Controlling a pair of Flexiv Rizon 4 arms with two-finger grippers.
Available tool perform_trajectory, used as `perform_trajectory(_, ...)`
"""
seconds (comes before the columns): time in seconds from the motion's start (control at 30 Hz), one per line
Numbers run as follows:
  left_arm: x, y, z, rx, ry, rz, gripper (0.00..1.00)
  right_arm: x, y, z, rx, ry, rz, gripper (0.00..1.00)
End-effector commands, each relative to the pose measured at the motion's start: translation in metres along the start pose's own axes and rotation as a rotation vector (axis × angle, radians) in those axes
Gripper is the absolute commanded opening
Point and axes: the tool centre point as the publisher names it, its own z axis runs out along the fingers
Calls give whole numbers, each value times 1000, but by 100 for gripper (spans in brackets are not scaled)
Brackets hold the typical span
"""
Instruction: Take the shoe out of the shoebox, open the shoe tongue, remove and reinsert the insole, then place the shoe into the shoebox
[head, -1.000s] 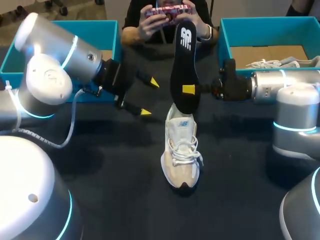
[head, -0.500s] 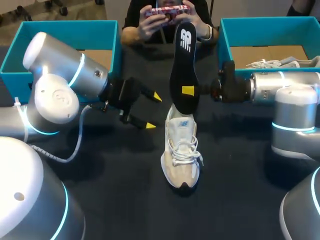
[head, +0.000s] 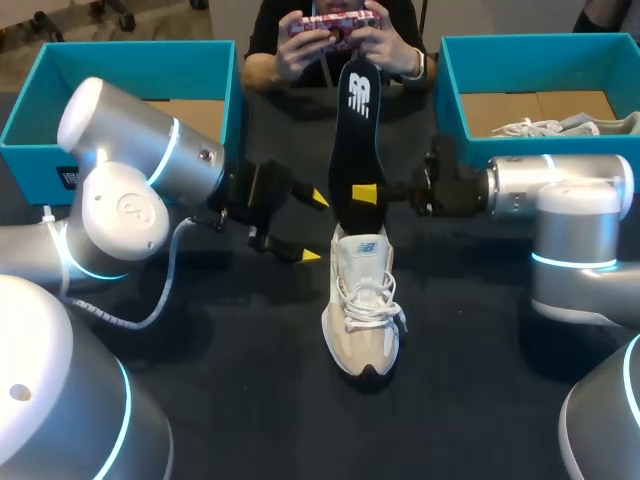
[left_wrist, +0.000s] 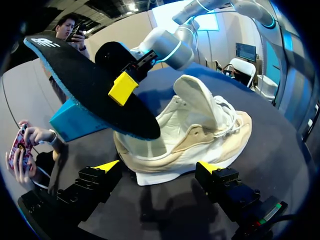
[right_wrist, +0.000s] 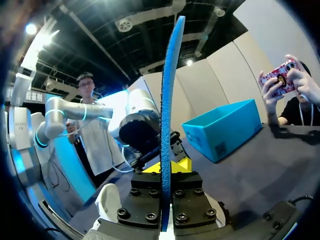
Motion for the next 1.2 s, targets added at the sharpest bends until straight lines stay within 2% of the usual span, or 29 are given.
perform_trajectory(0.03, 2, 1, 7, 2, -8, -6, 100, -1, -5, 7, 0, -1, 0, 0)
perform_trajectory(0.4, 0, 1, 13, 8, -7, -13, 100, -1, -14, 9, 22, 17, 34, 0)
perform_trajectory(0.8, 1, 1, 15, 15, 5, -23, 100, 0, -40, 1, 25, 2, 37, 0)
perform_trajectory(1.2, -1, 2, 13, -1, 18, -14, 100, 3, -60, -6, 67, -18, 132, 0)
